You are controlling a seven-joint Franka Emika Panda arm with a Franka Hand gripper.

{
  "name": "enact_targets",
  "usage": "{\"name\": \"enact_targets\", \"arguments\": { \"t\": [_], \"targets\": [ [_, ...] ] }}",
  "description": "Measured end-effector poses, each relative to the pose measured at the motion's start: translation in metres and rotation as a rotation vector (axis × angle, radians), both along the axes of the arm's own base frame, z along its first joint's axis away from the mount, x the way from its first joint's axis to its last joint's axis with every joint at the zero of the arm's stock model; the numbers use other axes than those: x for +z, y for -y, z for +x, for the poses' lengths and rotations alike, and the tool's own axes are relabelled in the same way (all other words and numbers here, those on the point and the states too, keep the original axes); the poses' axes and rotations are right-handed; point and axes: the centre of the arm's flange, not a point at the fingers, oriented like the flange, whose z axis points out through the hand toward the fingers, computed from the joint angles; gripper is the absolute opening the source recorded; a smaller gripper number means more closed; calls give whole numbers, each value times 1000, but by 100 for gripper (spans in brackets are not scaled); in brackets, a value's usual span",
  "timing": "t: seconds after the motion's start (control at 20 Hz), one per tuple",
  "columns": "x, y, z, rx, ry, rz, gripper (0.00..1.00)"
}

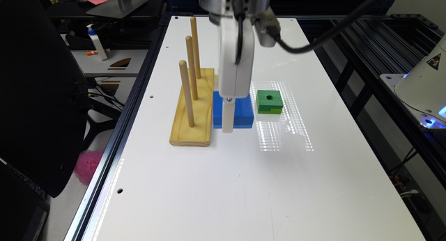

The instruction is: Pick up blue block.

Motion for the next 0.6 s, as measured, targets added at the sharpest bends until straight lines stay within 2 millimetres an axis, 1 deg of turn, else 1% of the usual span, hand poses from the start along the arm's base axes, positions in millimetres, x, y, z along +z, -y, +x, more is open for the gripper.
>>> {"name": "enact_targets", "arguments": {
  "t": [0.3,0.6],
  "targets": [
    [38,0,-6,0,12,-18,0],
    [41,0,-6,0,16,-18,0]
  ]
}}
